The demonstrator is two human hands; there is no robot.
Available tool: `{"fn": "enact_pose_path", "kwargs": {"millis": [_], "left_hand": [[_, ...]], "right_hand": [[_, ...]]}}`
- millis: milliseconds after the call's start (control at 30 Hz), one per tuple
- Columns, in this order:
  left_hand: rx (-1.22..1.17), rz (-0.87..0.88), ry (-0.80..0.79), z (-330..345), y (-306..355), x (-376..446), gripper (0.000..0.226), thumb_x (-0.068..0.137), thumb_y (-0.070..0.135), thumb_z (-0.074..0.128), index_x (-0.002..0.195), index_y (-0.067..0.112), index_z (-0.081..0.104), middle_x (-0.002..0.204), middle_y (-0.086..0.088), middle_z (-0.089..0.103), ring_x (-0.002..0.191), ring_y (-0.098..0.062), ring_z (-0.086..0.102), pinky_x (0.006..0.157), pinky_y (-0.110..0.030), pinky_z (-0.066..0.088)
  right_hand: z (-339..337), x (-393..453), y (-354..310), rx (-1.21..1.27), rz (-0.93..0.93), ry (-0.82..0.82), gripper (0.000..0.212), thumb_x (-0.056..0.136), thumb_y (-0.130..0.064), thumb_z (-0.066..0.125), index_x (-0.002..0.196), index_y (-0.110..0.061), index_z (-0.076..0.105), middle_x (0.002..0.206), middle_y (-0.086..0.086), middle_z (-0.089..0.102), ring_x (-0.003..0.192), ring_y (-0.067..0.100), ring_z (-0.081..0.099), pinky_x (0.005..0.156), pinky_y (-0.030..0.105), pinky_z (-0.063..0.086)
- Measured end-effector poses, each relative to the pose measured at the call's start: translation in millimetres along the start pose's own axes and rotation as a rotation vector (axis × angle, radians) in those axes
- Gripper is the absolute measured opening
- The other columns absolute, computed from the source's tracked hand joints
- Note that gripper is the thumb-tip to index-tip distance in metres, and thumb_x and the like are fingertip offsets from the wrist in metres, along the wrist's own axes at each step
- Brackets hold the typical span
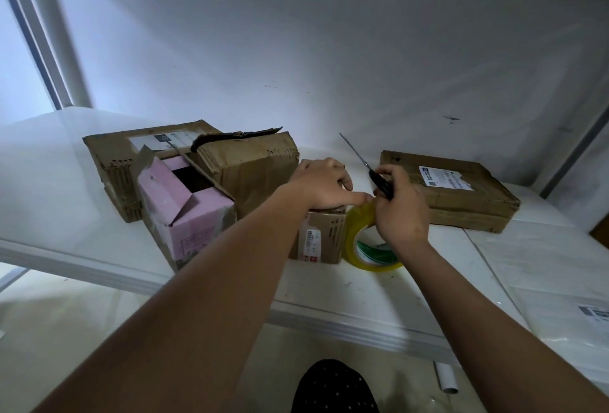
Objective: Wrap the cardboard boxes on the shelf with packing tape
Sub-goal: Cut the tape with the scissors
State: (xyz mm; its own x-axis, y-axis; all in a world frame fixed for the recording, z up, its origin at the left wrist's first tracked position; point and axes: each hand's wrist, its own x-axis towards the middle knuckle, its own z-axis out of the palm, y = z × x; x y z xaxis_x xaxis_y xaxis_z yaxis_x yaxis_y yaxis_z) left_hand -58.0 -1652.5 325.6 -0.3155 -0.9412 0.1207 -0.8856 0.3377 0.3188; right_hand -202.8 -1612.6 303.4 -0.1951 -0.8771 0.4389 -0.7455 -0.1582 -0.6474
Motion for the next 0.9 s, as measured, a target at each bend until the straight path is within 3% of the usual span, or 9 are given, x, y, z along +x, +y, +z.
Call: {"fn": "enact_pose_path", "kwargs": {"millis": [167,300,433,500,567,667,733,800,900], "left_hand": [[-0.001,-0.046,-0.087,-2.9,1.2,2.9,0.058,0.078,0.074,0.050,0.118,0.033,0.059,0.148,0.005,0.032,0.138,-0.019,0.026,0.111,-0.040,0.011],[-0.021,-0.062,-0.087,-2.8,0.5,3.2,0.064,0.076,0.075,0.051,0.124,0.033,0.057,0.148,0.005,0.031,0.140,-0.017,0.022,0.112,-0.039,0.009],[-0.016,-0.053,-0.087,-2.0,0.0,2.1,0.072,0.074,0.080,0.048,0.127,0.031,0.056,0.151,0.004,0.030,0.142,-0.017,0.019,0.114,-0.042,0.007],[-0.025,-0.052,-0.083,-2.0,-0.7,1.4,0.073,0.073,0.080,0.049,0.127,0.032,0.056,0.151,0.004,0.029,0.142,-0.018,0.019,0.114,-0.042,0.006],[-0.053,-0.058,-0.081,-1.7,-1.8,0.8,0.073,0.072,0.081,0.050,0.126,0.032,0.056,0.150,0.005,0.030,0.142,-0.017,0.019,0.114,-0.041,0.007],[-0.078,-0.065,-0.070,-1.1,-2.7,-0.3,0.073,0.070,0.081,0.052,0.125,0.033,0.057,0.148,0.006,0.032,0.142,-0.017,0.019,0.114,-0.039,0.008],[-0.084,-0.066,-0.057,-1.4,-2.8,-0.3,0.070,0.071,0.080,0.053,0.123,0.033,0.058,0.147,0.006,0.033,0.141,-0.016,0.021,0.113,-0.038,0.009],[-0.083,-0.061,-0.056,-1.9,-2.0,-0.7,0.069,0.071,0.079,0.053,0.124,0.033,0.058,0.147,0.006,0.033,0.140,-0.016,0.021,0.113,-0.038,0.009],[-0.097,-0.075,-0.061,-2.0,-0.9,-1.7,0.068,0.071,0.077,0.055,0.124,0.034,0.058,0.146,0.006,0.034,0.139,-0.019,0.021,0.112,-0.038,0.011]], "right_hand": [[-8.6,1.8,-2.6,0.050,0.000,-0.110,0.036,0.092,-0.011,0.056,0.124,-0.028,0.051,0.120,0.005,0.059,0.107,0.024,0.055,0.085,0.039,0.051],[-28.2,5.4,-6.8,0.280,0.038,-0.355,0.037,0.095,-0.027,0.052,0.131,-0.025,0.042,0.110,-0.004,0.052,0.093,0.007,0.052,0.071,0.017,0.043],[-39.2,12.3,-17.2,0.652,0.266,-0.439,0.032,0.101,-0.034,0.031,0.118,-0.020,0.054,0.113,0.005,0.064,0.114,0.024,0.054,0.105,0.042,0.039],[-41.3,15.5,-20.6,0.705,0.255,-0.400,0.033,0.101,-0.031,0.033,0.118,-0.020,0.059,0.104,0.000,0.069,0.105,0.021,0.058,0.103,0.040,0.041],[-44.8,17.2,-23.4,0.691,0.192,-0.345,0.027,0.101,-0.024,0.039,0.120,-0.019,0.057,0.097,-0.002,0.069,0.096,0.018,0.061,0.092,0.033,0.046],[-54.4,18.7,-27.6,0.708,0.108,-0.354,0.023,0.089,-0.021,0.063,0.110,-0.028,0.057,0.104,0.008,0.065,0.091,0.020,0.061,0.086,0.035,0.046],[-64.5,18.9,-30.0,0.711,0.120,-0.488,0.044,0.066,-0.032,0.079,0.103,-0.029,0.056,0.103,0.008,0.061,0.091,0.020,0.060,0.088,0.037,0.045],[-74.9,19.4,-29.6,0.722,0.169,-0.758,0.066,0.044,-0.047,0.087,0.097,-0.023,0.056,0.093,0.003,0.061,0.086,0.016,0.061,0.084,0.032,0.050],[-90.4,19.1,-18.3,0.723,0.262,-1.196,0.103,0.028,-0.058,0.090,0.112,-0.014,0.051,0.092,0.009,0.060,0.094,0.023,0.061,0.087,0.039,0.054]]}}
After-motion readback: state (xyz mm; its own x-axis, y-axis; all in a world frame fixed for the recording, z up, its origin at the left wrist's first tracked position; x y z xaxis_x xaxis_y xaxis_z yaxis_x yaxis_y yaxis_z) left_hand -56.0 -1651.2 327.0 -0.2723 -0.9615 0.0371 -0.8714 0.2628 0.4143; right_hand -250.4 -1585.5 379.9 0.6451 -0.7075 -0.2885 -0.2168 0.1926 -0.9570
